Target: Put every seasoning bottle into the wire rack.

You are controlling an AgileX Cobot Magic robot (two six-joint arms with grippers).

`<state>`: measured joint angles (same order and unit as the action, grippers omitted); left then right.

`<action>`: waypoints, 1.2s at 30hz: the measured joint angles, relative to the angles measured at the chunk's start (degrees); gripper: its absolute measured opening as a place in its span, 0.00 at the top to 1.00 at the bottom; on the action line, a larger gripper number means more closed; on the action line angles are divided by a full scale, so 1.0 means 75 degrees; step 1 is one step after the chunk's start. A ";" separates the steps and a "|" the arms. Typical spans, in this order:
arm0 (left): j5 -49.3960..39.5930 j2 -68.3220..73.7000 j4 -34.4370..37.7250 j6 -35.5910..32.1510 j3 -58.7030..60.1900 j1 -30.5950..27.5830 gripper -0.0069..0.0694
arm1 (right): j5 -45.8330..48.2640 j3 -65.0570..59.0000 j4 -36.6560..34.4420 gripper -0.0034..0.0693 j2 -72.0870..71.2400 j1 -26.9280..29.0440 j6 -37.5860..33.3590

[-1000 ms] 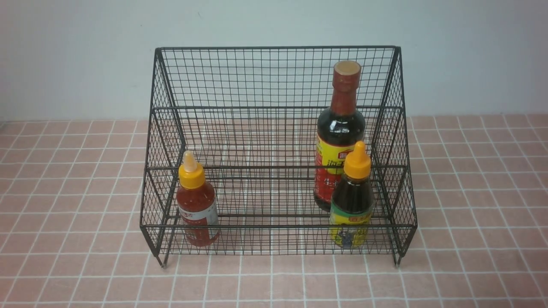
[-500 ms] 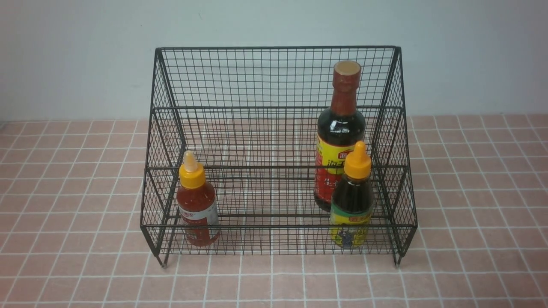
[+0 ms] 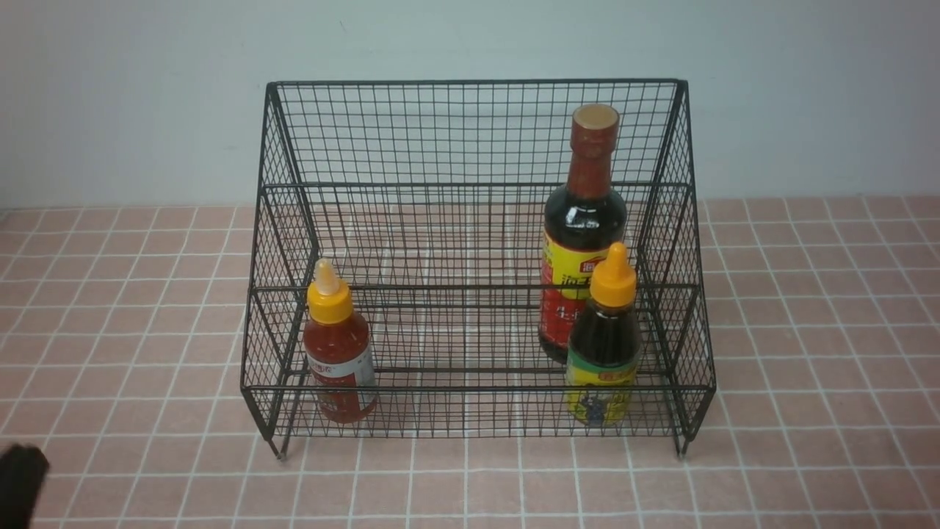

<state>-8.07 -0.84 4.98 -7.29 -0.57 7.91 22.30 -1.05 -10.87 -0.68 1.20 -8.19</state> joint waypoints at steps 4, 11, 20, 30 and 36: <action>-0.0597 0.0000 -0.0664 0.0462 0.0294 -0.0040 0.92 | 0.0000 0.0000 0.0000 0.97 0.0000 0.0000 0.0000; -0.1722 0.0000 -0.0925 0.0690 0.0294 -0.0040 0.92 | 0.0000 0.0000 0.0000 0.97 0.0000 0.0000 0.0000; -0.1738 0.0000 -0.0916 0.0664 0.0294 -0.0040 0.92 | 0.0000 0.0000 0.0000 0.97 0.0000 0.0000 0.0000; -0.1743 0.0000 -0.0918 0.0658 0.0294 -0.0040 0.92 | 0.0000 0.0000 -0.0007 0.97 0.0000 0.0000 0.0000; -0.1743 0.0000 -0.0918 0.0658 0.0294 -0.0040 0.92 | 0.0000 0.0000 -0.0007 0.97 0.0000 0.0000 0.0000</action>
<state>-21.15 -0.84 -1.91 -2.36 1.63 7.61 22.30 -1.05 -10.93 -0.68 1.20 -8.19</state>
